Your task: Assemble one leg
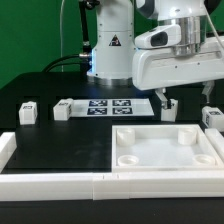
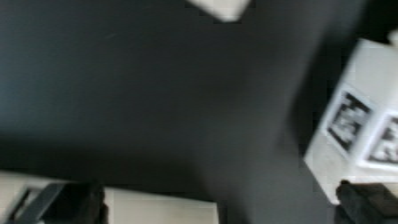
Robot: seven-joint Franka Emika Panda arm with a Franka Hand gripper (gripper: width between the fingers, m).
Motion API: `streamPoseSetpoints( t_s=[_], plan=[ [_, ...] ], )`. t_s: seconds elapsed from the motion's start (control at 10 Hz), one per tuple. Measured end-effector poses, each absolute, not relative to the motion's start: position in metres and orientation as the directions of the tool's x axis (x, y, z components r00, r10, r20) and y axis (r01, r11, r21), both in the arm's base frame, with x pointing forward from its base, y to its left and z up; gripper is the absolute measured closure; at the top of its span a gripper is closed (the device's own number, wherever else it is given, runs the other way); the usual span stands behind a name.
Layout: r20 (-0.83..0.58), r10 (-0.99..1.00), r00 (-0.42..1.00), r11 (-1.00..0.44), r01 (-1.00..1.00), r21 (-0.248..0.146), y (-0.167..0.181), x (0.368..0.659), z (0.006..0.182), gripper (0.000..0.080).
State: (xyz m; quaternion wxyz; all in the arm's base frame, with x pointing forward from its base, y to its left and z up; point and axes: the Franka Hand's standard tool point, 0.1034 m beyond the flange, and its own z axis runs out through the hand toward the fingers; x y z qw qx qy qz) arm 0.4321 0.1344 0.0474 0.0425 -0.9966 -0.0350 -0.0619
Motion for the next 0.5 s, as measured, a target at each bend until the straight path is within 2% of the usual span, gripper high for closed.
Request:
streamPoseSetpoints(
  t_s=[0.3,0.5],
  plan=[
    [0.091,-0.190,0.978,-0.976,-0.178,-0.125,0.164,0.422,0.047,0.0151],
    [0.095,-0.130,0.987,-0.986,-0.118,-0.120,0.168,0.423,0.048,0.0151]
  ],
)
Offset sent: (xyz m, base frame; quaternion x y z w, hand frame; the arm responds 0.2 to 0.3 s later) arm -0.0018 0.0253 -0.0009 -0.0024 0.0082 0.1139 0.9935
